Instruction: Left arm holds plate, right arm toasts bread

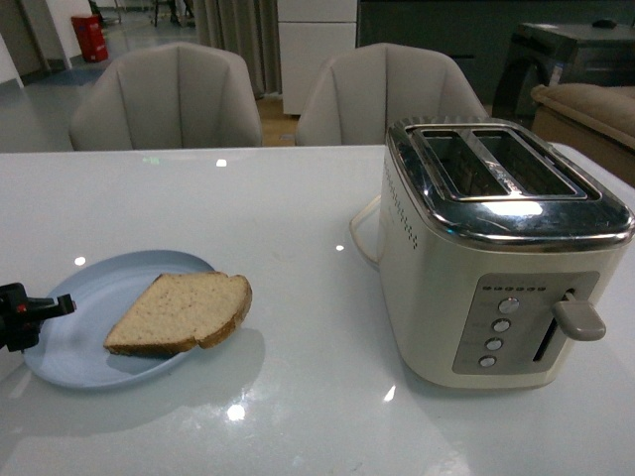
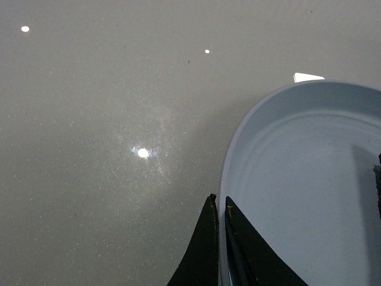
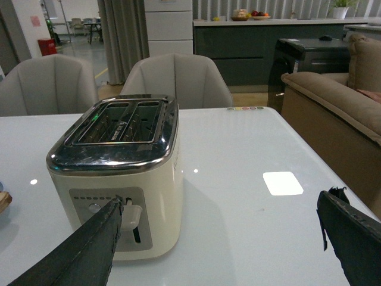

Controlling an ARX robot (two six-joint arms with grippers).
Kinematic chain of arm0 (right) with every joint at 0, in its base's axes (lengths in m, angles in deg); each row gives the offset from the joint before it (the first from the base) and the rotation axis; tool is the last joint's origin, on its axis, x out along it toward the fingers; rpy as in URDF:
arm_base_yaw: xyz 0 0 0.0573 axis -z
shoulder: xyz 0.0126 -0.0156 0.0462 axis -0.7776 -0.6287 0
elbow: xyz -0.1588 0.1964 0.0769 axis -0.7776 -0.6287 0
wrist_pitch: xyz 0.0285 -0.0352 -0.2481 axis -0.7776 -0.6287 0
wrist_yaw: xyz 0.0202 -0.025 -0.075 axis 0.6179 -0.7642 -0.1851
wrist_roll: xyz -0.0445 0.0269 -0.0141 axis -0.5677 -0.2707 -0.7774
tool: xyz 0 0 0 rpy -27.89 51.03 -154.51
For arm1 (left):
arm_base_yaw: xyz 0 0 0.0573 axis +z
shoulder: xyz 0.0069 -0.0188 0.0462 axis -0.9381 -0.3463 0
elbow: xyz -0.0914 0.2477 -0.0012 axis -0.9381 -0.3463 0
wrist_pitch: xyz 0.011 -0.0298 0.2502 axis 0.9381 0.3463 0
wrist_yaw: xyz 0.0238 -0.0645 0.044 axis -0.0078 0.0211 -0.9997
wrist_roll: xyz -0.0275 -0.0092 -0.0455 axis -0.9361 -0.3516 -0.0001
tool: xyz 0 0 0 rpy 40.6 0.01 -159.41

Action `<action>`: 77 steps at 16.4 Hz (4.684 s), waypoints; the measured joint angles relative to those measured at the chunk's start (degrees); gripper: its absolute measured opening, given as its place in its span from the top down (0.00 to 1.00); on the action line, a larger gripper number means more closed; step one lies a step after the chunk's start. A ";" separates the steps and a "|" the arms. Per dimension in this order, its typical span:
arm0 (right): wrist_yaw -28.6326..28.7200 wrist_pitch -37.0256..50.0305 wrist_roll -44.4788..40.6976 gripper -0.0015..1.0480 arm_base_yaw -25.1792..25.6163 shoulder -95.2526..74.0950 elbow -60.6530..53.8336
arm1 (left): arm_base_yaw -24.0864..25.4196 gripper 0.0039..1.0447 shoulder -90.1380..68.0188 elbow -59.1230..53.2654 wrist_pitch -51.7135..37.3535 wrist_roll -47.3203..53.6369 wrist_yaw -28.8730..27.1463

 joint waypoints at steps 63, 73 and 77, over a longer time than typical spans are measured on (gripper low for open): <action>-22.29 6.25 -1.84 0.06 -23.47 -52.39 43.80 | -21.97 0.98 50.77 5.18 52.81 -17.92 -5.42; 0.24 -2.34 43.47 0.06 -26.77 -66.25 49.70 | -21.97 0.98 50.77 5.18 52.81 -17.92 -5.42; 2.99 -1.27 50.80 0.06 -25.81 -68.89 48.30 | -21.97 0.98 50.77 5.18 52.78 -17.92 -5.42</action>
